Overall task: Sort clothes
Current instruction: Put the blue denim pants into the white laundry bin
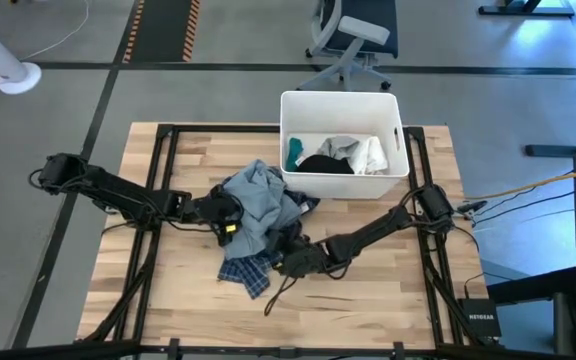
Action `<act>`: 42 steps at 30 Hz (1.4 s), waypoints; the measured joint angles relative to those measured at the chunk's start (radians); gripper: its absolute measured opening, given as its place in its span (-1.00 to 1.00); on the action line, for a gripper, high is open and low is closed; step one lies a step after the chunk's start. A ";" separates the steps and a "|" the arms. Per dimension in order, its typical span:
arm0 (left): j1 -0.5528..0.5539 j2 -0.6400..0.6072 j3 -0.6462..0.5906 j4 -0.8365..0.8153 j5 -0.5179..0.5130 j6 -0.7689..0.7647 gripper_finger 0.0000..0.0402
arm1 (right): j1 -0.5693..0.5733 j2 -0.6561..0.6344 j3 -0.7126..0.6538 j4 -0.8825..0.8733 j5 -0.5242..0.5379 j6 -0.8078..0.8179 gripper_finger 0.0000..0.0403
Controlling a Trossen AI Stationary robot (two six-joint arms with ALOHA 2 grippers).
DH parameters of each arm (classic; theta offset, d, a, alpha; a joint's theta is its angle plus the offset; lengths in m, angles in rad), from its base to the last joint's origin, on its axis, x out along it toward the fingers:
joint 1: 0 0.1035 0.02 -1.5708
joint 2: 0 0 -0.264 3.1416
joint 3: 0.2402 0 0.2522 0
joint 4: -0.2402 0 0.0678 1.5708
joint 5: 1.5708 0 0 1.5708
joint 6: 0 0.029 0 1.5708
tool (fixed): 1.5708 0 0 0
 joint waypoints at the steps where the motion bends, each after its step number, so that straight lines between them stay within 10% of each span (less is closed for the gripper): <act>1: 0.000 0.000 0.000 0.000 -0.002 0.000 -0.13 | 0.000 0.000 0.000 0.031 -0.007 -0.038 0.15; 21: 0.001 -0.001 0.000 -0.008 -0.007 0.000 -0.13 | 0.068 0.000 0.000 0.178 -0.059 -0.264 0.15; 42: 0.008 0.003 -0.002 0.045 0.045 0.011 -0.13 | -0.136 0.049 0.074 0.174 -0.381 -0.345 0.15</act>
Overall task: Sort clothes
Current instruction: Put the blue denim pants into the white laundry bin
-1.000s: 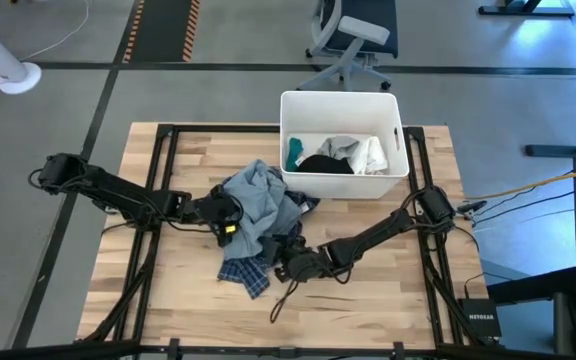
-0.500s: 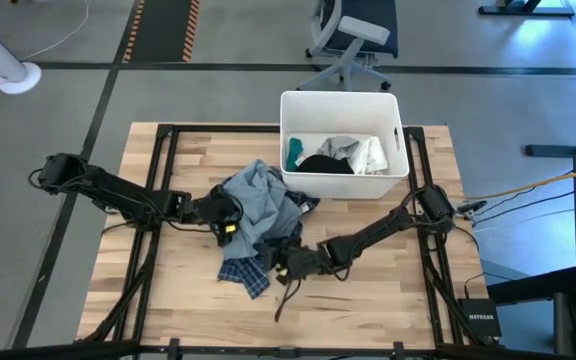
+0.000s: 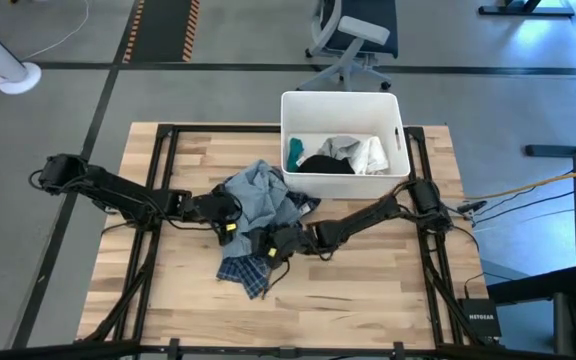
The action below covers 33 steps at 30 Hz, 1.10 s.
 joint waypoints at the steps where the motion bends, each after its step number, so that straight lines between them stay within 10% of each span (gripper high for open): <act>1: -0.002 0.000 -0.001 0.011 0.010 0.003 -0.13 | -0.010 0.011 0.010 -0.017 0.007 0.001 0.15; 12: -0.026 0.001 -0.004 0.041 0.071 -0.007 -0.13 | -0.021 0.073 0.082 -0.067 0.015 0.134 0.04; 19: -0.028 -0.001 0.000 0.013 0.050 -0.042 -0.13 | -0.017 0.077 0.160 -0.269 0.065 0.447 -0.86; 33: -0.035 -0.367 0.043 -0.389 -0.069 -0.120 -0.13 | 0.061 0.006 0.469 -0.572 0.372 0.485 -0.89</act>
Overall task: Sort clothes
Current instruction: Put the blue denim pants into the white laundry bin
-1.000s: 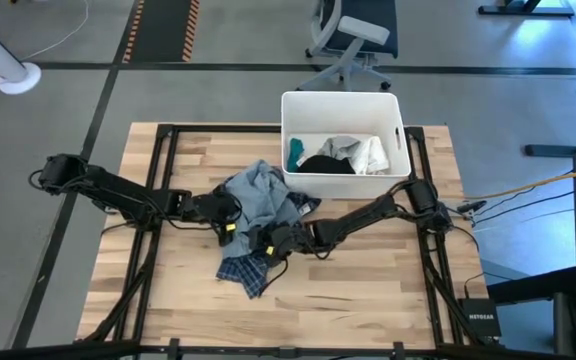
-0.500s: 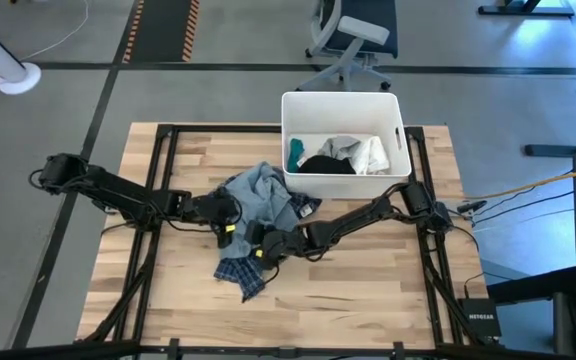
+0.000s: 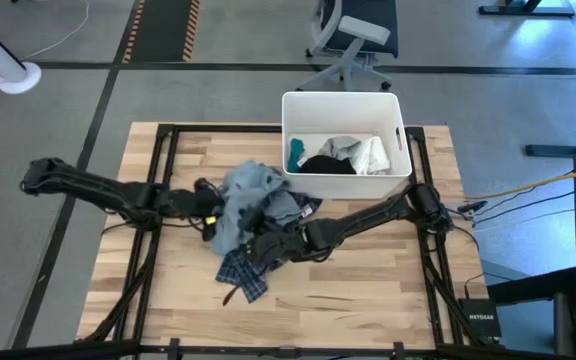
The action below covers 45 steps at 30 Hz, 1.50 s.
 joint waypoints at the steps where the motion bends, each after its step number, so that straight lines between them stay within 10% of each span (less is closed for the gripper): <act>1: 0.000 -0.032 0.000 -0.015 -0.023 0.000 -0.13 | 0.000 -0.008 0.024 -0.019 0.014 -0.011 -0.89; 12: 0.003 -0.341 0.000 -0.144 -0.218 0.013 -0.13 | -0.022 -0.083 0.332 -0.065 0.152 -0.199 -0.89; 24: 0.004 -0.371 -0.009 -0.178 -0.222 0.008 -0.13 | -0.155 -0.158 0.542 -0.012 0.346 -0.391 -0.89; 31: 0.004 -0.371 -0.010 -0.211 -0.223 -0.014 -0.13 | -0.299 -0.238 0.543 -0.488 0.438 0.096 -0.89; 38: 0.004 -0.370 -0.011 -0.220 -0.224 -0.023 -0.13 | -0.468 -0.257 0.541 -1.211 0.247 0.921 -0.87; 45: 0.004 -0.370 -0.011 -0.217 -0.224 -0.029 -0.13 | -0.541 -0.246 0.449 -1.344 0.090 1.207 -0.78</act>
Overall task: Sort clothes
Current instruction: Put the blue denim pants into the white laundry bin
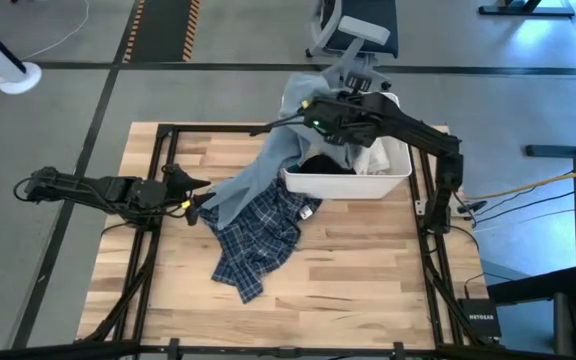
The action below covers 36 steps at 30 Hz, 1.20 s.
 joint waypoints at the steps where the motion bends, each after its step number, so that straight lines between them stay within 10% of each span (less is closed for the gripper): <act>1: 0.000 0.000 0.000 0.000 0.000 -0.004 -0.13 | -0.008 0.000 -0.018 0.006 -0.040 0.018 -0.77; 19: -0.002 0.038 0.000 0.012 0.069 -0.006 -0.13 | -0.053 -0.033 -0.170 -0.018 -0.144 0.024 0.10; 36: 0.098 0.128 0.010 0.196 0.173 0.088 -0.04 | 0.176 -0.202 -0.121 -0.019 -0.011 -0.033 0.16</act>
